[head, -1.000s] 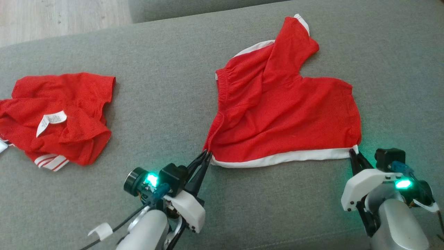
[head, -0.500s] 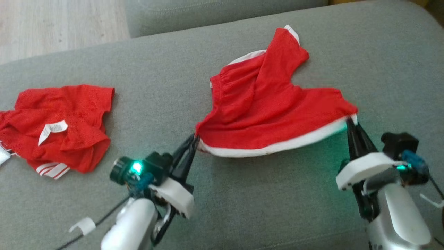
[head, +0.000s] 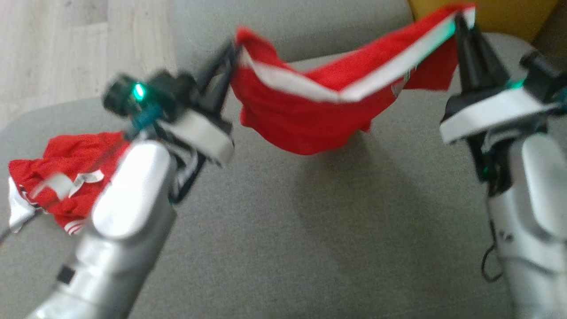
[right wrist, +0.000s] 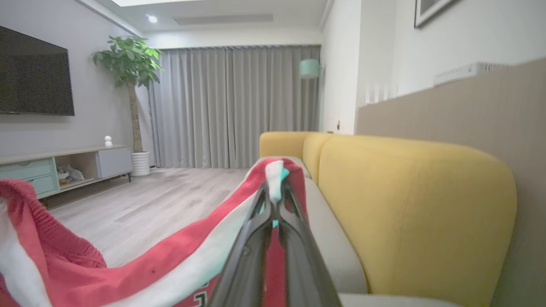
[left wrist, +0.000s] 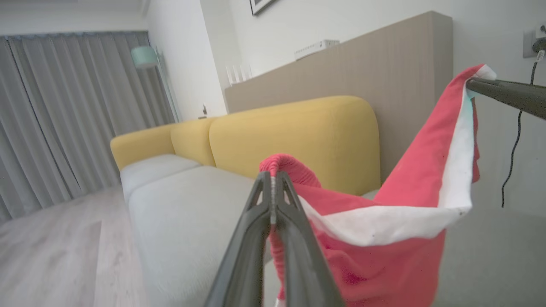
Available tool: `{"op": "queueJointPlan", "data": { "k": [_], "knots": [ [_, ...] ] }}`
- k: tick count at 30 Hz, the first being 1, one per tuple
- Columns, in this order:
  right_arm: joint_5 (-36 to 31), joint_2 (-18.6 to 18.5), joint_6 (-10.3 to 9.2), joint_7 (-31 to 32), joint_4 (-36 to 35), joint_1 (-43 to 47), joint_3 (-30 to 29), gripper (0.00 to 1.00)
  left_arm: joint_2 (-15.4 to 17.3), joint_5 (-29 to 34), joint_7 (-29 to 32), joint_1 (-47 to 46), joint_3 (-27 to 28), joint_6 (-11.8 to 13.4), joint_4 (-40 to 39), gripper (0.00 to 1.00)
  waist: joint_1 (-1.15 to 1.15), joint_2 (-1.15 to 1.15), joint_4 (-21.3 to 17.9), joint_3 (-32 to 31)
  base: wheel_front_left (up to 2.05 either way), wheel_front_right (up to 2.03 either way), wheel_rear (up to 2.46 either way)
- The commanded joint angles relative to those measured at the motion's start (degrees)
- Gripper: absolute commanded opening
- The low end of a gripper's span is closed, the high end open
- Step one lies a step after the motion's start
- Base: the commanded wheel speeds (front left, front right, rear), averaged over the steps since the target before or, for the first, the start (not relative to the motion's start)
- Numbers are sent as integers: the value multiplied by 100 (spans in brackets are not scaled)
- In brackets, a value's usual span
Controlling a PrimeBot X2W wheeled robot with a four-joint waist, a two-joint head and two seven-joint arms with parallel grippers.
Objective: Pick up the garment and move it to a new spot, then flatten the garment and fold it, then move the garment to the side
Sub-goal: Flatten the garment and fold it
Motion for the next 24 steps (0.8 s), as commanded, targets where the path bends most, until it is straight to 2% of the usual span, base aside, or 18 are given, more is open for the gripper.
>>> {"op": "queueJointPlan", "data": {
  "k": [1,7,16,24],
  "knots": [
    [37,-53,37,23,-239,-326,152,0,148,-3,20,-442,279,-3,-165,0,1,0,33,-93,0,0,0],
    [-93,-415,37,137,-444,-688,394,0,219,-11,102,-960,413,61,-36,0,1,0,112,-372,0,0,0],
    [-275,-526,37,770,-1026,-92,124,0,396,-197,293,-688,552,187,-337,0,1,0,164,-572,0,0,0],
    [-255,-614,37,1227,-1350,108,15,0,577,-373,672,-460,589,195,-654,0,1,0,198,-302,0,0,0]
  ]
}}
